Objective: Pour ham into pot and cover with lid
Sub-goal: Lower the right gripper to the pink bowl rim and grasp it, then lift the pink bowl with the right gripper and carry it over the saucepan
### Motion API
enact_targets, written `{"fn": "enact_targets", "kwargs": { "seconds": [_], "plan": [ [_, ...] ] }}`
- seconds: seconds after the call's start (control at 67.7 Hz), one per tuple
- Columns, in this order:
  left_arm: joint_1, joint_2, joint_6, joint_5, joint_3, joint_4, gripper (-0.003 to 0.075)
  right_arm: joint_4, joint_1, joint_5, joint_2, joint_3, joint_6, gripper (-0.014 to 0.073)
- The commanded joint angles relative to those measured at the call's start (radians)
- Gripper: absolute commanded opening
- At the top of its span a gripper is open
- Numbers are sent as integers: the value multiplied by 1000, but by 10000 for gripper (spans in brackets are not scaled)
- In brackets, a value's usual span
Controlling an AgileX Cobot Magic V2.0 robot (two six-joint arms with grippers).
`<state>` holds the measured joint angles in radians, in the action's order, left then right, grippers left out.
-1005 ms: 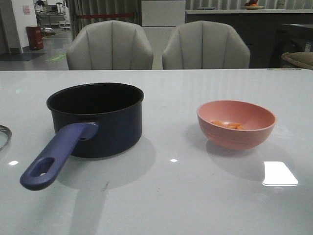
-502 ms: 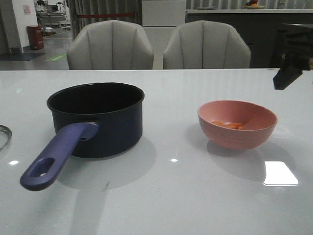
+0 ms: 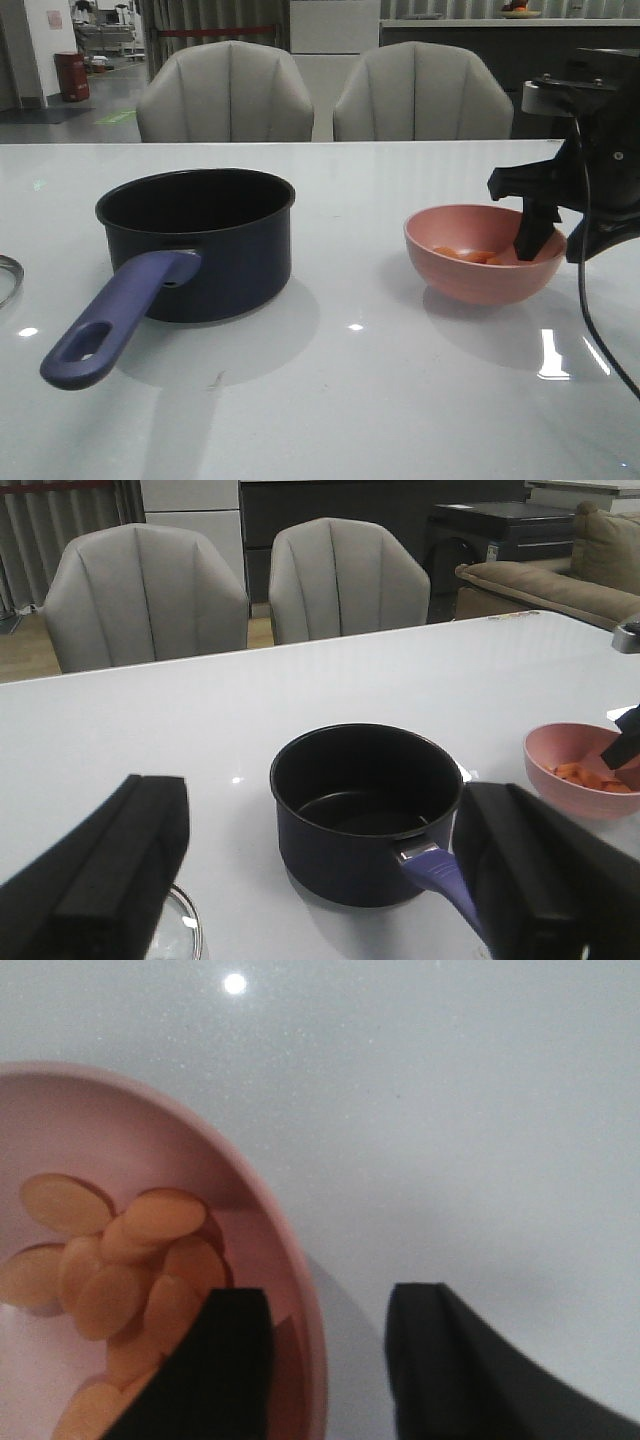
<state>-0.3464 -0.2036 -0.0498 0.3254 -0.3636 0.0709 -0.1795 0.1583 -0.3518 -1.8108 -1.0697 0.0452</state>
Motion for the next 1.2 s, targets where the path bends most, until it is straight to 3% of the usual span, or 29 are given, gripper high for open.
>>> {"fn": "enact_targets", "kwargs": {
  "seconds": [0.0,0.074,0.31,0.458,0.68,0.916,1.034,1.182],
  "plan": [
    [-9,-11,5,-77,-28,4,582,-24,-1,13,40,-60,-4,213],
    [-9,-11,5,-75,-28,4,582,-24,-1,1,42,-84,-4,123],
    [-9,-11,5,-75,-28,4,582,-56,-1,11,48,-128,-2,137],
    [-9,-11,5,-75,-28,4,582,-68,21,-75,80,-205,-28,137],
    [-9,-11,5,-75,-28,4,582,-67,176,-195,88,-420,-128,137],
    [-9,-11,5,-75,-28,4,582,-57,344,-187,5,-614,-128,137],
    [-9,-11,5,-75,-28,4,582,-44,380,-114,-36,-656,-128,137],
    [-9,-11,5,-75,-28,4,582,-32,400,119,-37,-618,-128,137]
  ]
}}
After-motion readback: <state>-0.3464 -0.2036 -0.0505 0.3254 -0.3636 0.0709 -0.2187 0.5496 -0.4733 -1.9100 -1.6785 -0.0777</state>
